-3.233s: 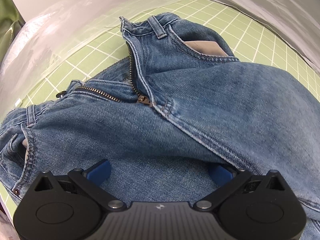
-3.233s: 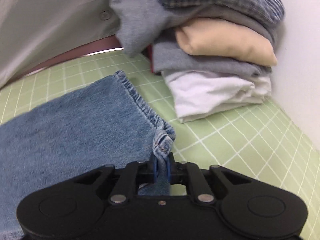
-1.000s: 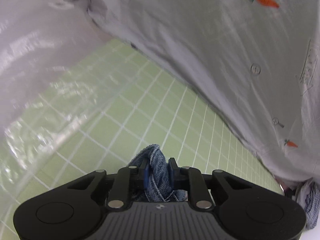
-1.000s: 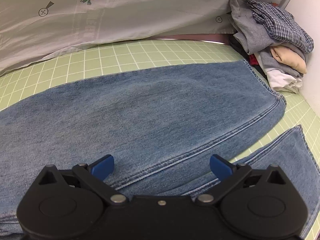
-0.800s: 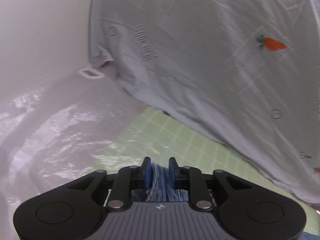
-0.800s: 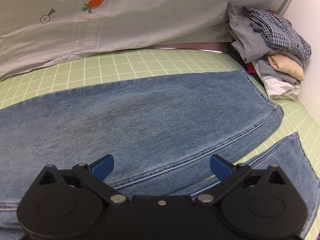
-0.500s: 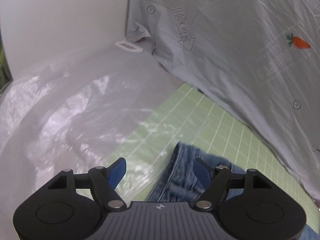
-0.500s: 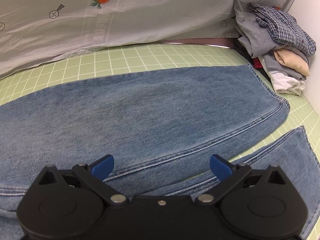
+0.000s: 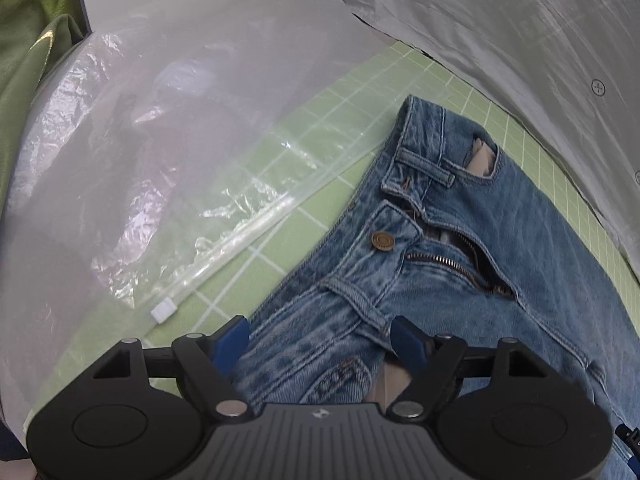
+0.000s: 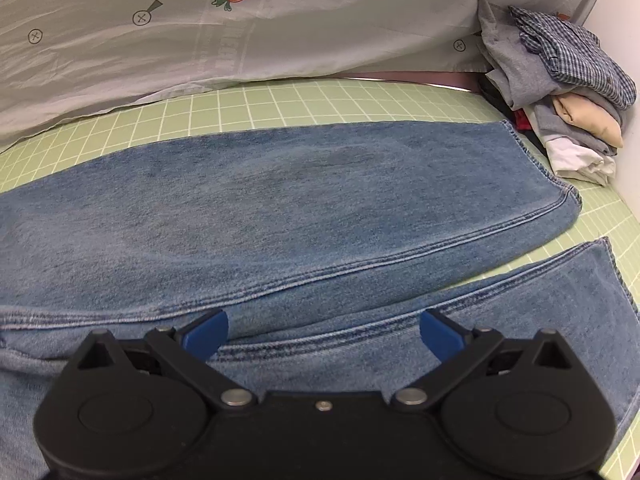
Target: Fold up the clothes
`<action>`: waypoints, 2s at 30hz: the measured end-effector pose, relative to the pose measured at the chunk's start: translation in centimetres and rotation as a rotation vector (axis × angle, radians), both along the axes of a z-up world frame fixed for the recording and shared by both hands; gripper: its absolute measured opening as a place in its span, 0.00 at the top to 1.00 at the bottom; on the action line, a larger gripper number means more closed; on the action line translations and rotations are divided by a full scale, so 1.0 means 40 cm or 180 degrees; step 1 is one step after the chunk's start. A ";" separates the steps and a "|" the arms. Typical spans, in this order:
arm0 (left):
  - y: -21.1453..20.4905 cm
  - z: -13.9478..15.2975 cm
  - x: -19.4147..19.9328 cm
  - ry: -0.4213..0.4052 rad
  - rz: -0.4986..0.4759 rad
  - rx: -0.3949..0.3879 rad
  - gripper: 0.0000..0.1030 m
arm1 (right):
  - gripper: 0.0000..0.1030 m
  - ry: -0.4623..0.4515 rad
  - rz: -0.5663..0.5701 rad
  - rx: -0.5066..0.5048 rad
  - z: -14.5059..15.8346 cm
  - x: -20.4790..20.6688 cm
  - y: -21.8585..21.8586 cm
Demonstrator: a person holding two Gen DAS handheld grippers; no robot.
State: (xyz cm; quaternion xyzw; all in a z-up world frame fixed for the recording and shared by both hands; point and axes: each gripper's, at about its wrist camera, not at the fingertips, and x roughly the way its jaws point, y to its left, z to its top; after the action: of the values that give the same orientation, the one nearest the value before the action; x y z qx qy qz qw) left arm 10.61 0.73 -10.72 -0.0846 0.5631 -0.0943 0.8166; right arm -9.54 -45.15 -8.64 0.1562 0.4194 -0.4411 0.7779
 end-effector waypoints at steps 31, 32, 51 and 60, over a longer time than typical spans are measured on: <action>-0.023 0.091 -0.247 -0.0761 0.0121 0.0113 0.14 | 0.00 -0.0193 -0.0053 0.0077 0.011 -0.374 0.115; -0.039 0.093 -0.262 -0.0731 0.0148 0.0130 0.14 | 0.00 -0.0136 -0.0064 0.0076 0.004 -0.393 0.107; -0.298 0.094 -0.567 -0.0552 0.0111 -0.0002 0.09 | 0.00 -0.0316 -0.0882 0.0547 -0.070 -0.761 -0.231; -0.291 0.129 -0.606 -0.0628 0.0212 0.0063 0.08 | 0.00 -0.0398 -0.1162 0.0466 -0.074 -0.781 -0.321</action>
State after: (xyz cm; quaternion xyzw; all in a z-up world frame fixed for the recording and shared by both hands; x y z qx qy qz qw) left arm -13.61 -10.93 -5.57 -0.0855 0.4778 -0.0693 0.8716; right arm -40.77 -58.00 -11.61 0.3128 0.3661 -0.5326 0.6961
